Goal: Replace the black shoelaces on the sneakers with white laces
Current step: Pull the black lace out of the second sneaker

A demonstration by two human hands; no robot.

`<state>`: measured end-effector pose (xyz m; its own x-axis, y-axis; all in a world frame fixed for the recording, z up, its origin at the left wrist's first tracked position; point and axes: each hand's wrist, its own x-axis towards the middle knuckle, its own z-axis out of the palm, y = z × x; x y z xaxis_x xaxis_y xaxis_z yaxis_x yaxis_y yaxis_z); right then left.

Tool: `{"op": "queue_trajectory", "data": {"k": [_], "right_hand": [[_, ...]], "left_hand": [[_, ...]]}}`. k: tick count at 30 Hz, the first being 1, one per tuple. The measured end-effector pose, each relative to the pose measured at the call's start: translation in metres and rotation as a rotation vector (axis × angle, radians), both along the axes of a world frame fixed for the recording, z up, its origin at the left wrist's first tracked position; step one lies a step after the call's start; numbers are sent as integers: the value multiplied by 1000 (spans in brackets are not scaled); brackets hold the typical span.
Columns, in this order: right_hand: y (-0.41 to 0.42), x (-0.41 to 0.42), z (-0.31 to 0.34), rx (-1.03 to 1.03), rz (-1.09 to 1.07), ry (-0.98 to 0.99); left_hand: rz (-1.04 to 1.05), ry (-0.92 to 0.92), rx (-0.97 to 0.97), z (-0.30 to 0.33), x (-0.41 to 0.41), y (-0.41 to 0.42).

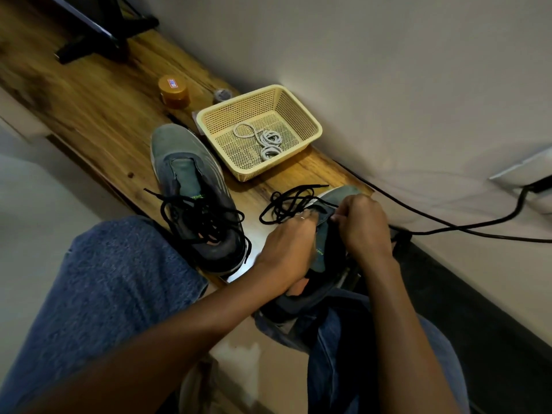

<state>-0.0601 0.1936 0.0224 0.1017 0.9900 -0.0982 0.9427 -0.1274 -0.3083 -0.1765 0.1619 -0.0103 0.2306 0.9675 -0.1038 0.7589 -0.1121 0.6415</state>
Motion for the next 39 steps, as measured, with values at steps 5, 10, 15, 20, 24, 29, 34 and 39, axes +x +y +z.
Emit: {"op": "queue_trajectory", "data": {"k": [5, 10, 15, 20, 24, 29, 34, 39], "right_hand": [[-2, 2, 8, 141, -9, 63], [1, 6, 21, 615, -267, 266], [6, 23, 9, 371, -227, 151], [5, 17, -6, -44, 75, 118], [3, 8, -8, -34, 89, 48], [-1, -1, -6, 107, -20, -42], [1, 3, -6, 88, 0, -27], [1, 3, -11, 130, 123, -102]], "left_hand": [[31, -18, -27, 6, -6, -2], [47, -12, -85, 11, -9, 0], [35, 6, -104, 13, -8, -2], [33, 7, -89, 13, -8, -1], [47, 13, -67, 10, -7, -1], [45, 15, -50, 9, -7, -1], [51, -8, -54, 10, -9, -1], [43, 17, -61, 11, -8, -1]]}}
